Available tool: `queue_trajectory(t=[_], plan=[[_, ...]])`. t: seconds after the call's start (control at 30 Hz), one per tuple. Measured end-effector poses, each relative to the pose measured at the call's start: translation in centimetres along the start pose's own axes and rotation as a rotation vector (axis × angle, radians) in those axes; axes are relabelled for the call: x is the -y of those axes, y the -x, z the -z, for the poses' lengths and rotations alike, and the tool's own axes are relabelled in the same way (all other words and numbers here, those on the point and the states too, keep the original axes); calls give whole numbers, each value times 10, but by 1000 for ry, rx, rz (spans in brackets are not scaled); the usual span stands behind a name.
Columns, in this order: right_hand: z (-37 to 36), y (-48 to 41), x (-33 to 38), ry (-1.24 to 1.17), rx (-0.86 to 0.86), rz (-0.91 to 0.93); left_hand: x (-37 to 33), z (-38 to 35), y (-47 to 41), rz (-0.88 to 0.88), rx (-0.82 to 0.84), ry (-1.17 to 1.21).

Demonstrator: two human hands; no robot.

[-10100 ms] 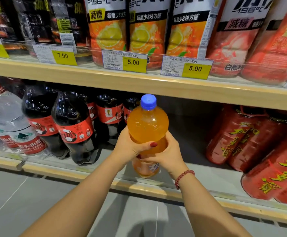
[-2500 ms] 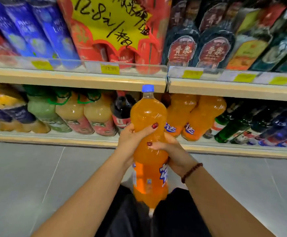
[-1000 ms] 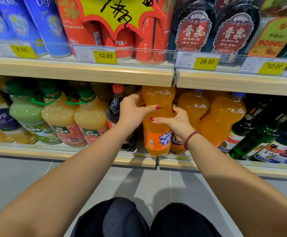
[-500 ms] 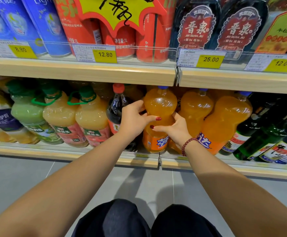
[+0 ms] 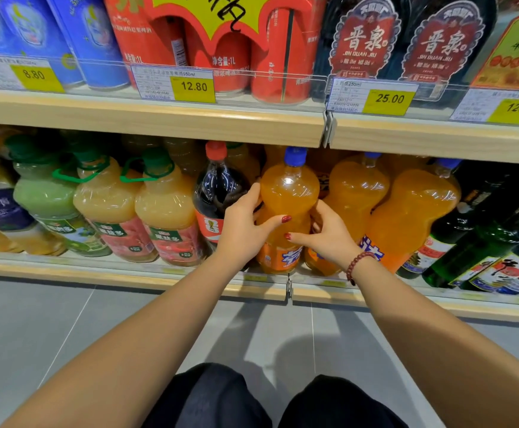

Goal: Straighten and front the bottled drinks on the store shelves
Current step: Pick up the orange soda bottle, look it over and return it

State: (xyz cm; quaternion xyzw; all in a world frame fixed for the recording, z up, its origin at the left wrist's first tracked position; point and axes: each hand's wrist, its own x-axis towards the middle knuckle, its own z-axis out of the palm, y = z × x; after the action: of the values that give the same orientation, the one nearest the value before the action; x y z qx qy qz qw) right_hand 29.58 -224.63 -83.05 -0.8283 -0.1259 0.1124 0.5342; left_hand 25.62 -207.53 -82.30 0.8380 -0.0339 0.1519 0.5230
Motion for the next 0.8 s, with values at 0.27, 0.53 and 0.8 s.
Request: queue_trajectory(t=[0.27, 0.53, 0.8], plan=[[20, 5, 21, -230, -67, 36, 41, -29, 59, 176, -172, -55], [-1, -8, 36, -253, -181, -6, 36, -62, 38, 498, -253, 77], [6, -5, 32, -239, -131, -5, 36, -71, 41, 536, -326, 94]])
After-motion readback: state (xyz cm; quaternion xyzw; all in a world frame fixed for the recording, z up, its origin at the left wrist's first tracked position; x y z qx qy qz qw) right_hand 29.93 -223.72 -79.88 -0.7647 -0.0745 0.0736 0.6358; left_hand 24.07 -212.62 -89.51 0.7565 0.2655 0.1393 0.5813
